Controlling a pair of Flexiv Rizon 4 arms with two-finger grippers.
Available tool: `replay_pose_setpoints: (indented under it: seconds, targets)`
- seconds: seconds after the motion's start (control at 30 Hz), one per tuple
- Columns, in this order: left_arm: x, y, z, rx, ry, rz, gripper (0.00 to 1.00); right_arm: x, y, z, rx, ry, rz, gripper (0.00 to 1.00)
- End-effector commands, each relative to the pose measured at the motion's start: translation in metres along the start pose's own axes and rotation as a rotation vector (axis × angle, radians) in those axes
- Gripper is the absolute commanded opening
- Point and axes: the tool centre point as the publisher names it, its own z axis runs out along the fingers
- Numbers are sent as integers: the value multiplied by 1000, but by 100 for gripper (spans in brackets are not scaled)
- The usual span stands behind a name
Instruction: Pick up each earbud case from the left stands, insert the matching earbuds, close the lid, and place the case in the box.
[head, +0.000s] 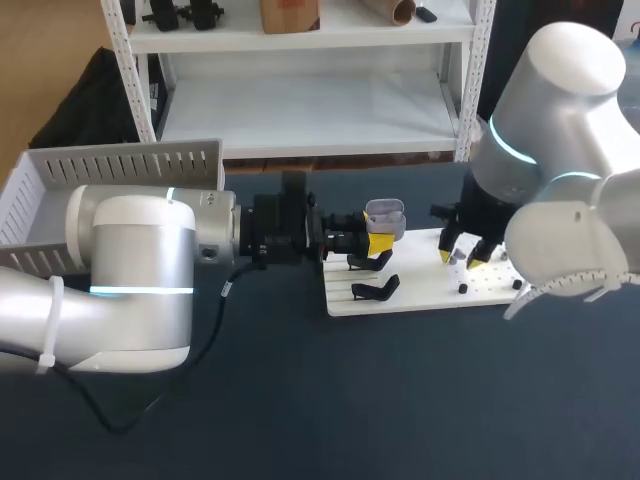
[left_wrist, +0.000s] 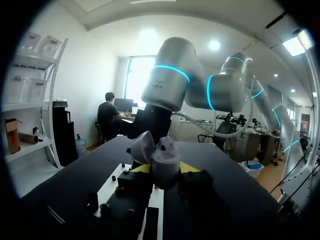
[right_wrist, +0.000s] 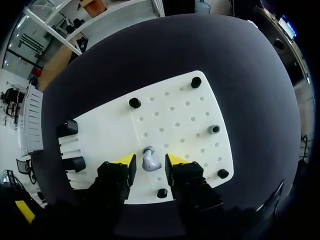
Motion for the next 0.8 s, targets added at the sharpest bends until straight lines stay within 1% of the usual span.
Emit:
replay_pose_setpoints:
  seconds: [0.03, 0.13, 0.3, 0.33, 0.43, 0.47, 0.67, 0.8]
  targets:
    - [0, 0, 0, -2, -2, 1, 0, 1, -4, 0, -10, -5, -10, 38]
    - [0, 0, 0, -2, -2, 1, 0, -1, -5, 0, -20, -9, -27, 42]
    - [0, 0, 0, -2, -2, 1, 0, -3, -5, -1, -14, -16, -59, 39]
    - [0, 0, 0, -2, -2, 1, 0, -3, -4, -1, -15, -15, -60, 38]
    - [0, 0, 0, -2, -2, 1, 0, -3, -3, -1, -14, -15, -65, 27]
    - [0, 0, 0, -2, -2, 1, 0, -3, -3, -1, -13, -16, -66, 26]
    - [0, 0, 0, -2, -2, 1, 0, -1, -3, -1, -17, -9, -64, 31]
    - [0, 0, 0, -2, -2, 1, 0, 0, -2, 0, -13, -7, -67, 32]
